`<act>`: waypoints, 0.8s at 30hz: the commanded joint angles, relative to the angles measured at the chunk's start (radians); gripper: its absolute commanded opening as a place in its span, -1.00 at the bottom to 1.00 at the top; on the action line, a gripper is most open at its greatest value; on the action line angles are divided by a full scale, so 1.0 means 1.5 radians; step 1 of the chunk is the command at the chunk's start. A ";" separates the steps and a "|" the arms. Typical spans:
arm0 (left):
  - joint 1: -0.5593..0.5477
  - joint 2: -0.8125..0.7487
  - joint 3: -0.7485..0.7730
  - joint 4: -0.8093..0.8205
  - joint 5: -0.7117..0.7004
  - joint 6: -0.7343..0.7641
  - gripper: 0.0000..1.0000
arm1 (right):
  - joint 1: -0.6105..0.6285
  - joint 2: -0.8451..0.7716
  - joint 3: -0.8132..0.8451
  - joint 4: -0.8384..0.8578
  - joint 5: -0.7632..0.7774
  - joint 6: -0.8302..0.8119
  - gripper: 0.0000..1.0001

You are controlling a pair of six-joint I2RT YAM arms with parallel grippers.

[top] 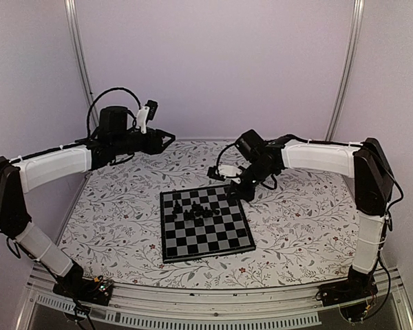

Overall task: Set up the chess pieces on the board
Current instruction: Pick up the chess piece from the chessboard, then place the chess piece on the chessboard.

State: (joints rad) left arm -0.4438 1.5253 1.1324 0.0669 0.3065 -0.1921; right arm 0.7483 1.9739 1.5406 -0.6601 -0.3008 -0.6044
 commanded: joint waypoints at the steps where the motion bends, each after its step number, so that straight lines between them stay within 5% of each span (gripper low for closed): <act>1: 0.004 0.011 0.018 -0.005 0.005 -0.004 0.06 | 0.027 -0.034 -0.047 -0.020 -0.057 -0.039 -0.96; 24: 0.004 0.019 0.021 -0.009 0.007 -0.004 0.05 | 0.082 -0.019 -0.096 -0.059 -0.056 -0.113 -0.95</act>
State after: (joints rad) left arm -0.4438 1.5414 1.1378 0.0612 0.3073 -0.1959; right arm 0.8680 1.9408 1.4075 -0.7200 -0.3733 -0.7502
